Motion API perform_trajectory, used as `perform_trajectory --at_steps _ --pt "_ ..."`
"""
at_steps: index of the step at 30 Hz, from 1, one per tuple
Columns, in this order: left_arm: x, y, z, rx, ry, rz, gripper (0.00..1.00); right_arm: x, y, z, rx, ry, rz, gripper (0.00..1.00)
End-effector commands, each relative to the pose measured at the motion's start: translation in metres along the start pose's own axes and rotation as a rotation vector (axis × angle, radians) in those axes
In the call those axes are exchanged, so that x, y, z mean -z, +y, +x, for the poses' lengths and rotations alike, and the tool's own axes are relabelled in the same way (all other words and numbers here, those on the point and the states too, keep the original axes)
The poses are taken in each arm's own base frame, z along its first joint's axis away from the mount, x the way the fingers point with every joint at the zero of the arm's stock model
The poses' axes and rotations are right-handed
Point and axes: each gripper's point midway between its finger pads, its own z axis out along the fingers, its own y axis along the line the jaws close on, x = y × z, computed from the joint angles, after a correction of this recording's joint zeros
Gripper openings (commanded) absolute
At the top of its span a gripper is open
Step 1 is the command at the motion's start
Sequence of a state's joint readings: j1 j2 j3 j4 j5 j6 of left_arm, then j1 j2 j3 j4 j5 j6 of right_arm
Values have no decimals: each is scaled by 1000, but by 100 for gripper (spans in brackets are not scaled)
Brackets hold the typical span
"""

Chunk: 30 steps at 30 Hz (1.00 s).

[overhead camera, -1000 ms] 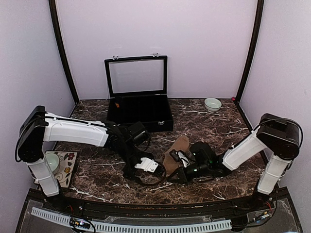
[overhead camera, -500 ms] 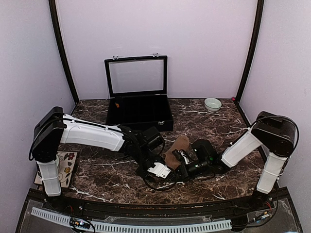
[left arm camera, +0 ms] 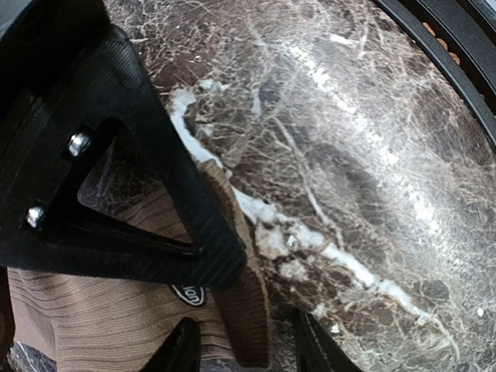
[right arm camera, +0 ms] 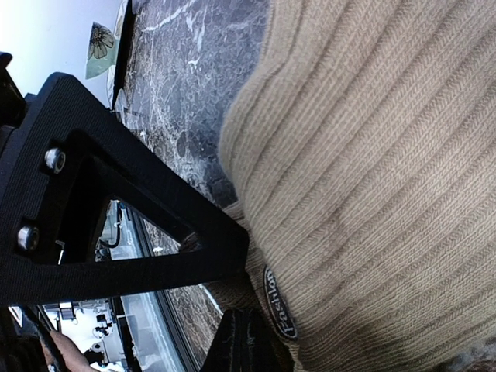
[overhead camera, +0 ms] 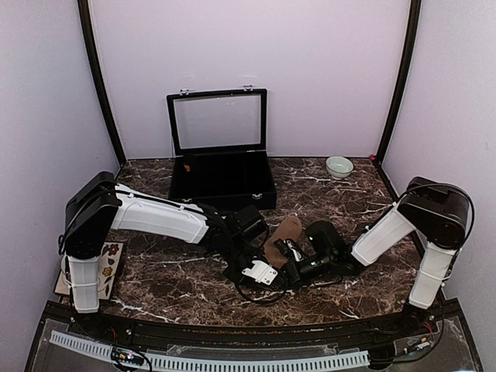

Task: Roll the socks
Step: Roll the sock at the center of the board.

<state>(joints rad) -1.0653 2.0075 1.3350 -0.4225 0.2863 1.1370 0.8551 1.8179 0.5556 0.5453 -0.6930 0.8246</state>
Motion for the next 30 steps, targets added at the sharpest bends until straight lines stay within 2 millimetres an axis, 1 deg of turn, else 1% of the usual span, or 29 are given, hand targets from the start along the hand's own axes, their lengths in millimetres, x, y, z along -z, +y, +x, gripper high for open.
perform_trajectory --at_steps 1,3,5,8,11,14,15,19,25,28,30 --pt "3 7 1 18 24 -32 47 1 -54 30 -144 59 178 0" --pt "12 9 -4 20 7 -44 54 1 -56 32 -147 64 178 0" --pt "23 9 -10 20 -10 -45 59 1 -58 33 -151 66 182 0" --pt "33 -1 -18 15 -43 -19 60 1 -58 32 -151 63 181 0" --pt "29 -13 -16 2 -38 18 56 1 -58 30 -151 59 177 0" --pt "23 -17 -13 10 -31 40 49 0 -58 29 -153 61 176 0" --pt "23 -17 -15 10 -39 43 47 0 -58 29 -153 60 175 0" --pt "22 -17 -18 10 -55 47 45 0 -58 29 -153 60 175 0" --pt "11 -20 -10 16 -24 69 44 1 -58 29 -154 54 172 0" --pt "5 -23 -5 22 -7 88 38 2 -58 29 -156 50 170 0" --pt "1 -23 -2 26 6 89 37 1 -57 29 -155 50 166 0"
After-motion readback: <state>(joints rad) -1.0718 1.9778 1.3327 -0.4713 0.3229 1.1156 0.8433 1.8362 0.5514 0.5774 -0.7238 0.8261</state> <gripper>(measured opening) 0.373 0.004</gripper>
